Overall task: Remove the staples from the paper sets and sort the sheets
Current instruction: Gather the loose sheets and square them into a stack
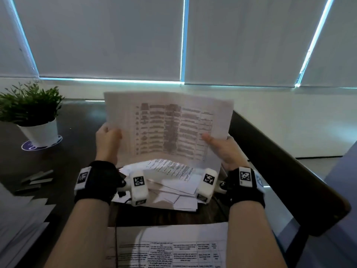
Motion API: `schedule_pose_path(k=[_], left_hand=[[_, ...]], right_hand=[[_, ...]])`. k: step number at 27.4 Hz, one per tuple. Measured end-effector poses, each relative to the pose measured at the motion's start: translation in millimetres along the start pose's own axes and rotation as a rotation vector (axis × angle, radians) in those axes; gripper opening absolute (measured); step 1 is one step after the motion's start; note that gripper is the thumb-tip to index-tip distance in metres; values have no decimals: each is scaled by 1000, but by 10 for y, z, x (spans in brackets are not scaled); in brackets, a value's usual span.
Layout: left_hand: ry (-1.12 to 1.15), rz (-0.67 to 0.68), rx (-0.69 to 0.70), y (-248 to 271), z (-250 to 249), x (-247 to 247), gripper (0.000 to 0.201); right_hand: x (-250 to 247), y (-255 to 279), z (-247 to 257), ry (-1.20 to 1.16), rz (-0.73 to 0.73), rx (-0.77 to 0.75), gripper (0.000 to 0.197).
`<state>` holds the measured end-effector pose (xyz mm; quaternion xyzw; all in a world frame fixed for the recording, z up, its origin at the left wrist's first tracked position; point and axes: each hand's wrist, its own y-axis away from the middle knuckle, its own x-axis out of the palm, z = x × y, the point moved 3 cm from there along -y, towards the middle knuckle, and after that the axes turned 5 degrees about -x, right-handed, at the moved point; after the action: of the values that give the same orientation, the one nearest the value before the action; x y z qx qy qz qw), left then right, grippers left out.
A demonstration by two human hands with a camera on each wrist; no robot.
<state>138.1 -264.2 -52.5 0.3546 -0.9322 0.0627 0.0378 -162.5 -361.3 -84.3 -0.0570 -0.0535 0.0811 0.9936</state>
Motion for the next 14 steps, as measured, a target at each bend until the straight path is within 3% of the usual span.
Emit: schedule_pose_path(k=[3,5,8,11,14], left_hand=[[-54,-19,-107,-56,212,-45,18],[-96,-26,-151,2,382,-45,16],[-59,-5,-33,57,117,13,21],[8,18,54,53,-395,127,30],[-44,-10,125,88,-779,116,34]], right_hand=[[9,89,-134,47,15,43,49],[52,124,-229,152,33,63,47],[68,119,94,36,-51,-2,26],[-43,212,601,-13,-144,-170,26],[-110,401,895,15,-158,-236,31]])
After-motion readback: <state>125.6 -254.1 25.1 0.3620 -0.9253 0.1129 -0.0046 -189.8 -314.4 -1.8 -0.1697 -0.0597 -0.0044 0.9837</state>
